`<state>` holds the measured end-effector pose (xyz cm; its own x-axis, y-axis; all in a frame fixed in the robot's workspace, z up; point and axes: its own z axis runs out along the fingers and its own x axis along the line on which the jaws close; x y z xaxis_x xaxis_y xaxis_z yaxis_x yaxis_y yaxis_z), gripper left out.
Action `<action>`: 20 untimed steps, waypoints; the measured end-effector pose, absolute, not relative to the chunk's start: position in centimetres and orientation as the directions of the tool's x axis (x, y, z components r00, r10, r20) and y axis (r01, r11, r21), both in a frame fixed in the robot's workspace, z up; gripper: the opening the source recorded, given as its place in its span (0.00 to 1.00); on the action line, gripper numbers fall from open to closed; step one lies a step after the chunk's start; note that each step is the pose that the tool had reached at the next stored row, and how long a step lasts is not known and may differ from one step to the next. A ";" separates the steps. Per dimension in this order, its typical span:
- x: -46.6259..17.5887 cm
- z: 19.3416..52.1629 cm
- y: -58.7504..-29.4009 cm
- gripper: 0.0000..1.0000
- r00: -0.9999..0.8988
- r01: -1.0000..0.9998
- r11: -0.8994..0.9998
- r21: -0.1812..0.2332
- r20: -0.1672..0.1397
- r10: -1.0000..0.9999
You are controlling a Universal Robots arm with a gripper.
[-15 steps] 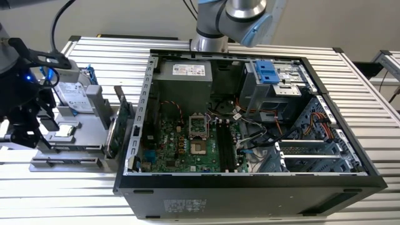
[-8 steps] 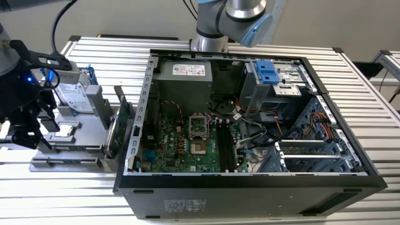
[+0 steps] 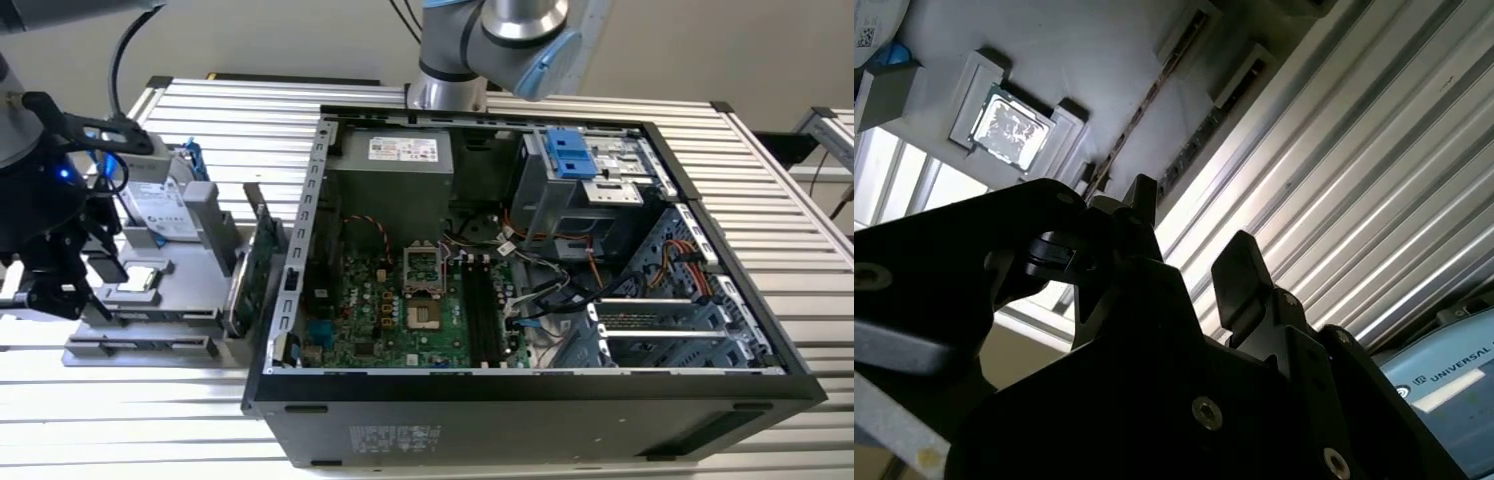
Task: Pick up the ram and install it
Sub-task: 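Pick up the ram and move it above insertion slot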
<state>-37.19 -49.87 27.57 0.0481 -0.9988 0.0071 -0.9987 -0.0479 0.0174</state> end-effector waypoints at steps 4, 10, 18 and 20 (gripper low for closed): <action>-37.2 27.4 -49.9 1.00 0.048 -0.999 -0.048 0.018 0.007 -0.999; -37.2 27.2 -49.9 1.00 0.048 -0.999 -0.048 0.020 0.007 -0.999; -37.2 26.8 -50.0 1.00 0.051 -0.998 -0.050 0.024 0.007 -0.999; -37.2 26.7 -50.1 1.00 0.051 -0.998 -0.051 0.024 0.006 -0.999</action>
<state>-37.23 -50.09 26.70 0.0515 -0.9987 0.0064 -0.9984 -0.0513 0.0244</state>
